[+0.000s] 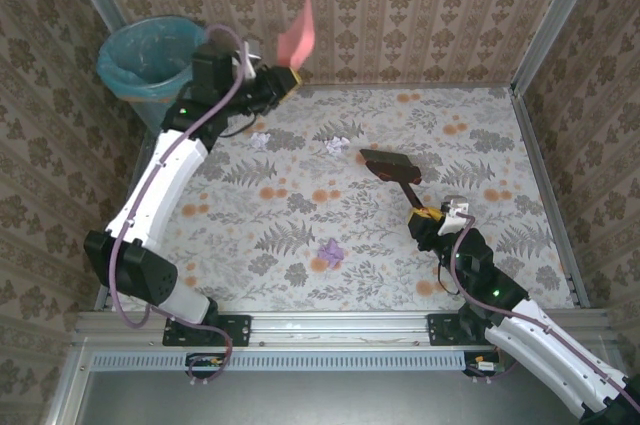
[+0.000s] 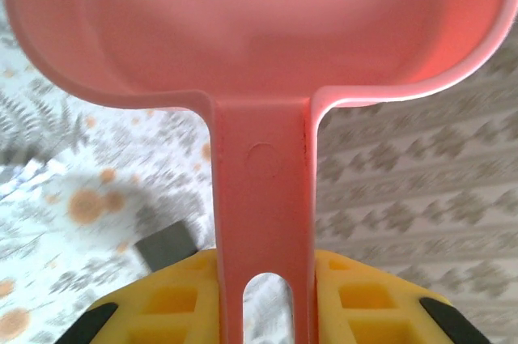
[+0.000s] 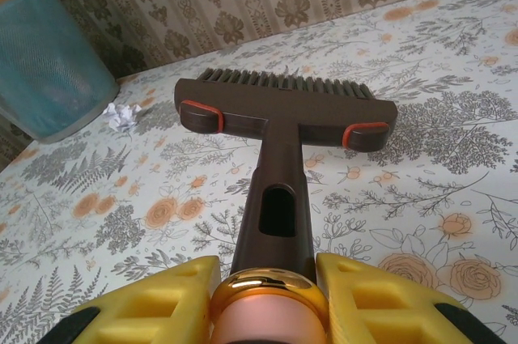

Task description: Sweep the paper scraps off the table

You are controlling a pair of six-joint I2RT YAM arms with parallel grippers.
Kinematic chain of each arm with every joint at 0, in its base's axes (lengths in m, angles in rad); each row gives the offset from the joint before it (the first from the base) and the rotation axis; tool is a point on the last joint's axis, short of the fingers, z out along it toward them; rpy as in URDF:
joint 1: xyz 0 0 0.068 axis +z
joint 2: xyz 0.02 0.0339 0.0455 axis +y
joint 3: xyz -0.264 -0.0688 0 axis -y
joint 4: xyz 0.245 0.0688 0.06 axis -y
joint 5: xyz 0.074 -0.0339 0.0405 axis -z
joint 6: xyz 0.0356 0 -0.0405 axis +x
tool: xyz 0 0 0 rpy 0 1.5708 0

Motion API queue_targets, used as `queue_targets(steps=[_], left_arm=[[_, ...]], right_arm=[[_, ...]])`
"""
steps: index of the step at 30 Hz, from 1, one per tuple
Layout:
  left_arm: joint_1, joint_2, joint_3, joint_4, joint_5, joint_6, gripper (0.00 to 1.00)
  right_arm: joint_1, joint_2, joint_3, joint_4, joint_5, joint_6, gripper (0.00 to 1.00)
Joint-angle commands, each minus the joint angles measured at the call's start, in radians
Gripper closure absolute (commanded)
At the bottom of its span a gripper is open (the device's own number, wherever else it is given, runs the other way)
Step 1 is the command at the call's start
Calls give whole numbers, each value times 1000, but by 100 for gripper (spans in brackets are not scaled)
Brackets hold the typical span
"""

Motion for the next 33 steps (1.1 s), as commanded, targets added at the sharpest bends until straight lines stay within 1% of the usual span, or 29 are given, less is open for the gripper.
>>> queue_targets(steps=[1, 4, 6, 9, 12, 16, 19, 22, 24, 25, 28, 30, 32, 33], left_arm=[[-90, -38, -64, -98, -72, 194, 100], [-144, -92, -225, -43, -85, 236, 100], [-176, -132, -314, -46, -160, 284, 100], [-213, -209, -449, -39, -304, 347, 100], [-220, -302, -596, 40, -357, 362, 100], [-221, -407, -758, 149, -378, 384, 100], [-221, -468, -845, 191, -459, 404, 100], [-219, -525, -914, 236, -563, 386, 100], [-218, -558, -925, 220, -616, 379, 100], [-218, -572, -928, 209, -630, 379, 100], [-219, -606, -933, 154, -688, 372, 100], [-216, -617, -932, 113, -751, 345, 100], [-210, -624, -936, 94, -782, 320, 100], [-207, -630, -946, 94, -784, 307, 100]], right_arm=[[4, -19, -7, 24, 29, -8, 100], [4, -20, -3, 16, 32, -6, 100], [4, -25, -3, 15, 33, -7, 100], [5, -31, -7, 13, 37, -9, 100], [4, -34, -5, 8, 44, -10, 100], [3, -36, 2, -4, 42, -1, 100], [3, -34, 17, -28, 64, 30, 100], [3, -32, 66, -102, 103, 99, 100], [3, -21, 137, -195, 110, 147, 100], [3, -13, 182, -252, 95, 162, 100], [3, 45, 360, -446, -14, 222, 100], [3, 126, 502, -625, -84, 266, 100], [3, 212, 646, -793, -128, 326, 100], [3, 261, 714, -862, -175, 339, 100]])
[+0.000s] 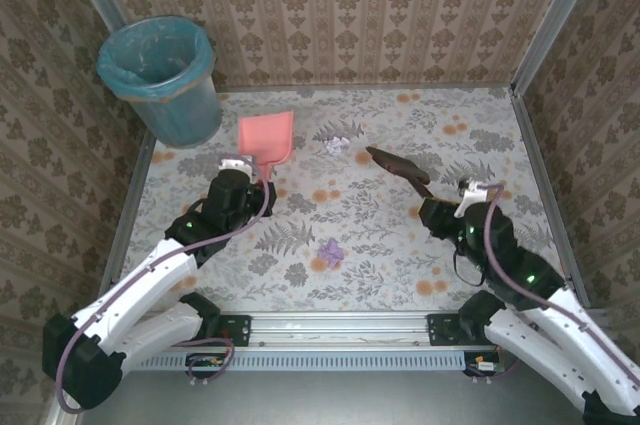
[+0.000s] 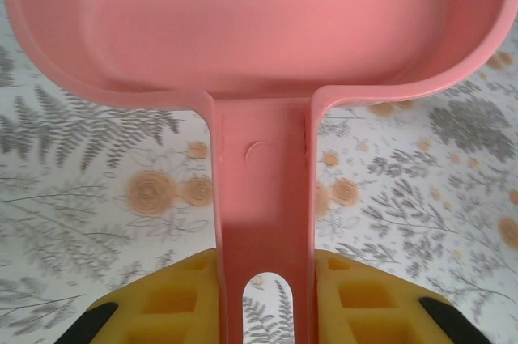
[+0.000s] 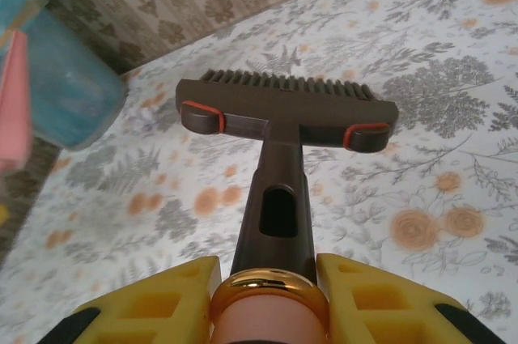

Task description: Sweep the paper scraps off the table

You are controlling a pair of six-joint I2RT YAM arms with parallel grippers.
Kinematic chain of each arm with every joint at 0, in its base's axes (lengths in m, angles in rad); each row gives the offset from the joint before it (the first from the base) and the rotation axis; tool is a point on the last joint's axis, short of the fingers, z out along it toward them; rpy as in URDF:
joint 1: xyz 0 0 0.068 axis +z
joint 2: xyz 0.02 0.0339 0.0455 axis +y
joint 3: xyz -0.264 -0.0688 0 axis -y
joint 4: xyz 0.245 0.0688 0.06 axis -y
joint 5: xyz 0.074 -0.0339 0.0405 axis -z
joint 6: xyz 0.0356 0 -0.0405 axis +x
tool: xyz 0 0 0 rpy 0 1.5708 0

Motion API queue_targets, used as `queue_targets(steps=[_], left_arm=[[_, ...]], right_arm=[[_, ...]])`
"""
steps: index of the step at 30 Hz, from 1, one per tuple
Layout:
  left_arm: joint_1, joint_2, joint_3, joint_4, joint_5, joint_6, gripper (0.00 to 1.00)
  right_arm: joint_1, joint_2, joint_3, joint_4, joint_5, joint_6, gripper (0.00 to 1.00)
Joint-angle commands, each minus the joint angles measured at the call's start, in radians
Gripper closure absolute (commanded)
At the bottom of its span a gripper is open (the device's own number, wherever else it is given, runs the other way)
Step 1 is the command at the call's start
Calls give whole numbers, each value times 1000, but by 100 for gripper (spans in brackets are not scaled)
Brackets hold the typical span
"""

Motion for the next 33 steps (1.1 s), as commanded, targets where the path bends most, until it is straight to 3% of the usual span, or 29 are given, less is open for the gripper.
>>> queue_targets(steps=[1, 6, 8, 15, 21, 25, 29, 33], left_arm=[[12, -25, -23, -25, -97, -49, 100], [47, -63, -45, -46, -103, -93, 100], [66, -83, -51, -65, -106, -107, 100], [121, -173, -98, -62, -103, -142, 100], [146, -174, -110, -51, -80, -150, 100], [160, -168, -113, -49, -64, -156, 100], [173, -157, -119, -42, -48, -161, 100], [178, -143, -120, -37, -25, -166, 100]], right_arm=[[4, 113, 182, -309, -171, 102, 100], [10, 222, 286, -370, -541, 113, 100], [16, 210, 291, -341, -620, 133, 100], [28, 158, 331, -327, -729, 119, 100], [34, 128, 226, -82, -914, 250, 100], [44, 174, 204, -117, -931, 218, 100], [60, 206, 151, -22, -1003, 266, 100], [70, 239, 141, -71, -946, 226, 100]])
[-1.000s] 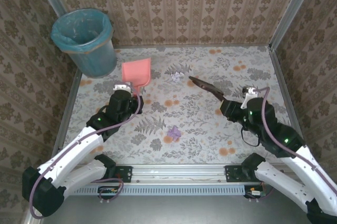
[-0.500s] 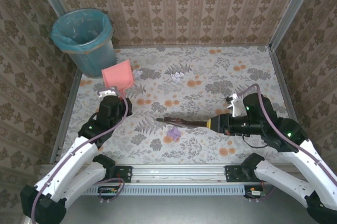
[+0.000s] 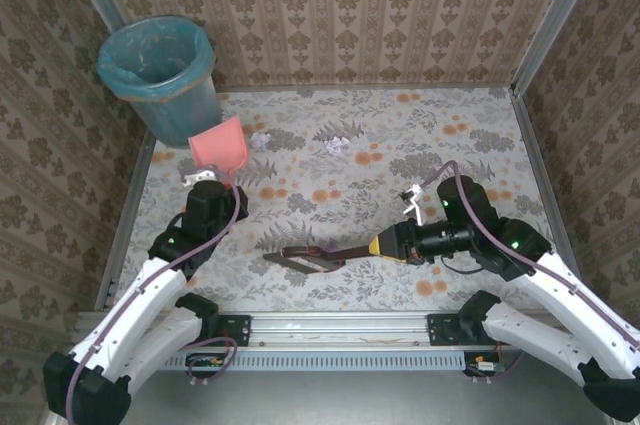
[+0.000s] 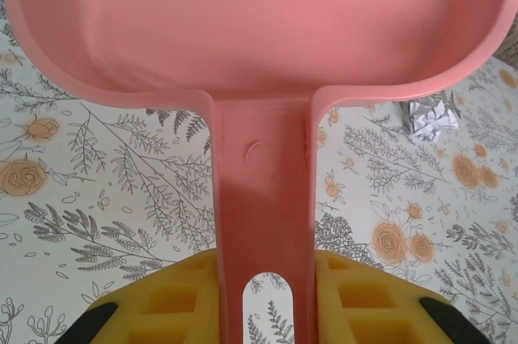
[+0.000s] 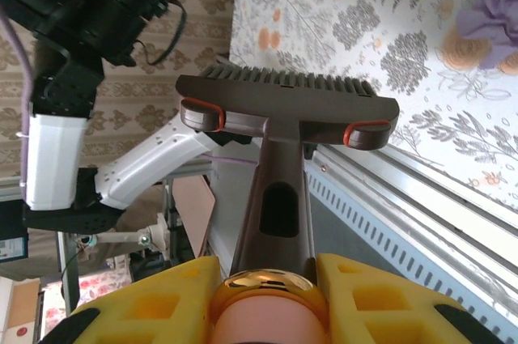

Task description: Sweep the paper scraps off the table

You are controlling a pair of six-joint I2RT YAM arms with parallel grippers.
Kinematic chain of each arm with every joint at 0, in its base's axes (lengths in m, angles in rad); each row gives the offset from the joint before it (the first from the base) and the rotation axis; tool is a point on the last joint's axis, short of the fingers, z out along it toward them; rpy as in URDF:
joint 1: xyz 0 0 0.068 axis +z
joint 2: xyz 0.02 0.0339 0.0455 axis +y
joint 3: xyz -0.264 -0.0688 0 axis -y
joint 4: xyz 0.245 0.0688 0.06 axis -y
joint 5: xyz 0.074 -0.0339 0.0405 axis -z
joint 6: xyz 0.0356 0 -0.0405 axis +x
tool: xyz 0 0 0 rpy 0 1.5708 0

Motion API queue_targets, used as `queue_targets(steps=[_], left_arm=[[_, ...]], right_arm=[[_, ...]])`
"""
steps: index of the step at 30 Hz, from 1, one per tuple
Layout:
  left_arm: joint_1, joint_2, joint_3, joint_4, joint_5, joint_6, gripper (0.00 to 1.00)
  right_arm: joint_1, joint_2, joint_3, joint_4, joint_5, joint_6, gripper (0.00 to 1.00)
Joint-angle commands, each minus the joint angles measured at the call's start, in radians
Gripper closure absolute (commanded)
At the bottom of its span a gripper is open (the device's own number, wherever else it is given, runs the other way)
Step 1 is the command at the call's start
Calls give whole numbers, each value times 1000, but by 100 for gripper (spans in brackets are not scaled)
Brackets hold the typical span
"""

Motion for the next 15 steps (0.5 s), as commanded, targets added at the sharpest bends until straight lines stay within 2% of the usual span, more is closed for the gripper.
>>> queue_targets(steps=[1, 6, 15], left_arm=[[9, 8, -13, 25, 29, -16, 100], [42, 12, -13, 28, 55, -21, 100], [56, 3, -17, 28, 84, -29, 100]], right_arm=[[8, 15, 2, 13, -6, -22, 100], [5, 66, 3, -60, 122, -65, 100], [-18, 98, -67, 26, 303, 4, 100]])
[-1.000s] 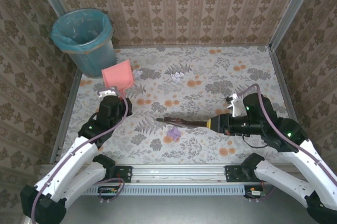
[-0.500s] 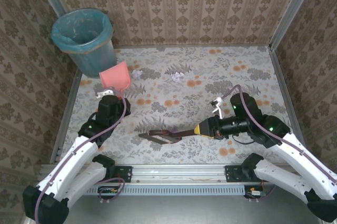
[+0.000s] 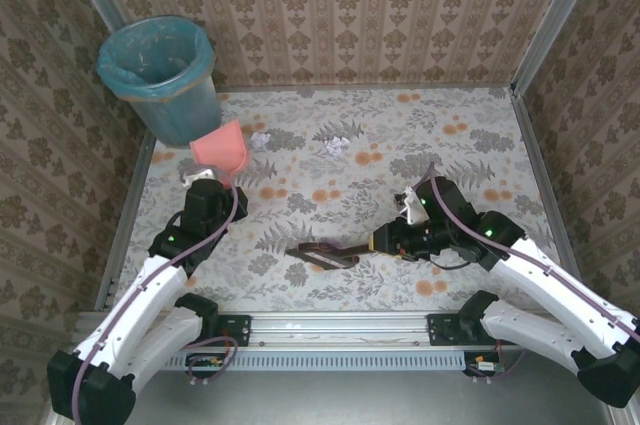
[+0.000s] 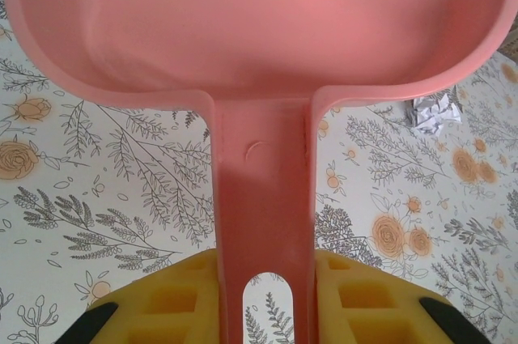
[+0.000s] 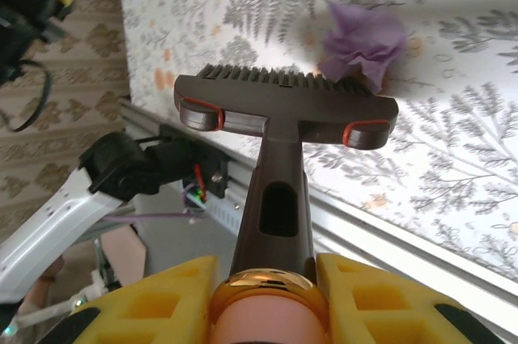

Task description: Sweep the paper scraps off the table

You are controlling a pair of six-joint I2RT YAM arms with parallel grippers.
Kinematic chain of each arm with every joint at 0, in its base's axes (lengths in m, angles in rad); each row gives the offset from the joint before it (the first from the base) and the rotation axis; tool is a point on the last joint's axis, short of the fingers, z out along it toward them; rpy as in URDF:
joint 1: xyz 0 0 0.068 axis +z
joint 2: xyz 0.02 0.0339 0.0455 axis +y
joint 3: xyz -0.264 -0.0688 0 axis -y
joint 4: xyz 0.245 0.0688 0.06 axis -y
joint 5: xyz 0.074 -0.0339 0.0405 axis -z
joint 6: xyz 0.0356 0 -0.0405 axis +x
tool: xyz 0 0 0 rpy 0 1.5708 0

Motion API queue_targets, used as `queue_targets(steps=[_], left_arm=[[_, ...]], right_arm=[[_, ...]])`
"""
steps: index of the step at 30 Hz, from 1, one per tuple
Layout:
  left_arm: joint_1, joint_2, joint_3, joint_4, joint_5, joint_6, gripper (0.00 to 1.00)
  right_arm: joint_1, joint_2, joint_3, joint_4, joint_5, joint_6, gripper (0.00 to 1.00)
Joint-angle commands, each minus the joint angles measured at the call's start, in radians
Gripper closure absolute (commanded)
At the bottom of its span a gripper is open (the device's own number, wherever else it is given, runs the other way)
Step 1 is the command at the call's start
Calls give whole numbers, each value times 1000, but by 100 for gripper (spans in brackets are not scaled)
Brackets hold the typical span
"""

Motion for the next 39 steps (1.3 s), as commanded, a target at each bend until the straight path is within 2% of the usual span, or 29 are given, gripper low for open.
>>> queue_targets(steps=[1, 4, 10, 16, 22, 29, 32, 35, 39], left_arm=[[11, -10, -13, 29, 20, -14, 100], [14, -10, -13, 29, 31, -17, 100], [18, -10, -13, 33, 51, -19, 100], [21, 14, -14, 51, 88, -21, 100], [23, 45, -5, 63, 131, -12, 100], [14, 134, 18, 134, 279, 35, 100], [-26, 182, 43, 158, 308, 61, 100], [-127, 221, 83, 155, 284, 112, 100], [-212, 259, 133, 130, 241, 174, 100]], right_arm=[[-20, -20, -20, 61, 120, 46, 100], [-57, -56, -77, 117, 182, 107, 100], [-199, -134, -149, 154, 194, 186, 100], [-284, -182, -162, 129, 242, 199, 100], [-371, -191, -157, 112, 221, 191, 100], [-449, -245, -130, 74, 221, 172, 100], [-469, -254, -104, 62, 195, 149, 100], [-488, -255, -60, 35, 156, 123, 100], [-495, -274, 32, -38, 192, 75, 100]])
